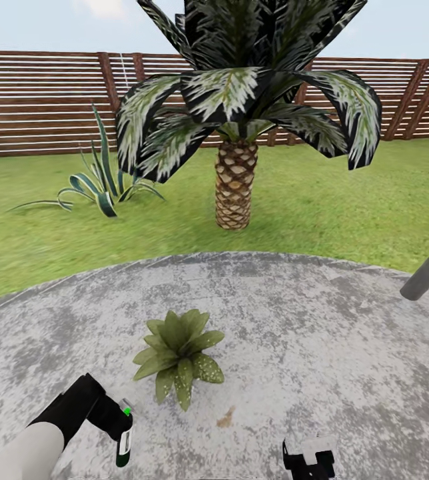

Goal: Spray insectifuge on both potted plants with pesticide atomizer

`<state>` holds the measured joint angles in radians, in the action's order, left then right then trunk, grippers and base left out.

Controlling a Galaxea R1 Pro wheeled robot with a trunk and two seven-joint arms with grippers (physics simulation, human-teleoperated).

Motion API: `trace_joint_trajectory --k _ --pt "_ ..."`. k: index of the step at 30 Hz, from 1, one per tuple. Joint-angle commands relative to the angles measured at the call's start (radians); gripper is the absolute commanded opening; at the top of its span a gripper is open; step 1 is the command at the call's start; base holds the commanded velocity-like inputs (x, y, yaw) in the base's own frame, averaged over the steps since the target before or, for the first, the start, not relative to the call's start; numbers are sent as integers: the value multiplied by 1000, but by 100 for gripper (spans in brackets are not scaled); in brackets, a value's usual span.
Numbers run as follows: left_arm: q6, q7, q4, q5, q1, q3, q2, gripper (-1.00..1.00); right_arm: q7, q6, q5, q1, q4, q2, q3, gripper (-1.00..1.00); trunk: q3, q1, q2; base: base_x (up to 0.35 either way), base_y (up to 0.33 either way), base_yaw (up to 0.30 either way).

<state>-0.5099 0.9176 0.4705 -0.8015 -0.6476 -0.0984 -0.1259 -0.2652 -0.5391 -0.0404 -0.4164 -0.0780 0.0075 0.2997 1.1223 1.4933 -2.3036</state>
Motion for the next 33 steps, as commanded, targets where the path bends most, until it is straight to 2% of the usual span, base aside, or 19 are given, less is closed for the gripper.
trace_joint_trajectory --k 1,6,7,9,14,19,27,33 --pt "-20 1 2 -4 0 -6 1 -100 -6 -2 -4 -1 1 0 9 100 1 -1 0 -234 234 -1" --pt "-51 -91 3 -1 -1 -10 12 -100 -6 -2 -4 -1 1 0 9 100 1 -1 0 -198 235 0" --pt "-54 -108 4 -3 -1 -10 52 -100 -7 -2 -5 -1 1 0 9 100 1 -1 0 -23 164 0" --pt "-55 -111 5 -3 -1 -8 60 -100 -7 -2 -6 -1 1 1 9 100 1 -1 0 -8 66 -22" --pt "-58 -113 17 -2 -1 -19 58 -100 -6 -2 -6 -1 1 2 9 100 1 -1 0 -1 6 -217" --pt "-101 -137 19 -2 -1 -20 59 -100 -6 -2 -6 -1 1 2 9 100 1 -1 0 0 0 -224" --pt "-105 -155 16 -2 -1 -8 60 -100 -6 -2 -6 -1 1 2 9 100 1 -1 0 22 18 -16" --pt "-105 -156 17 -2 -1 -9 60 -100 -6 -2 -6 -1 1 2 9 100 1 -1 0 171 224 0"
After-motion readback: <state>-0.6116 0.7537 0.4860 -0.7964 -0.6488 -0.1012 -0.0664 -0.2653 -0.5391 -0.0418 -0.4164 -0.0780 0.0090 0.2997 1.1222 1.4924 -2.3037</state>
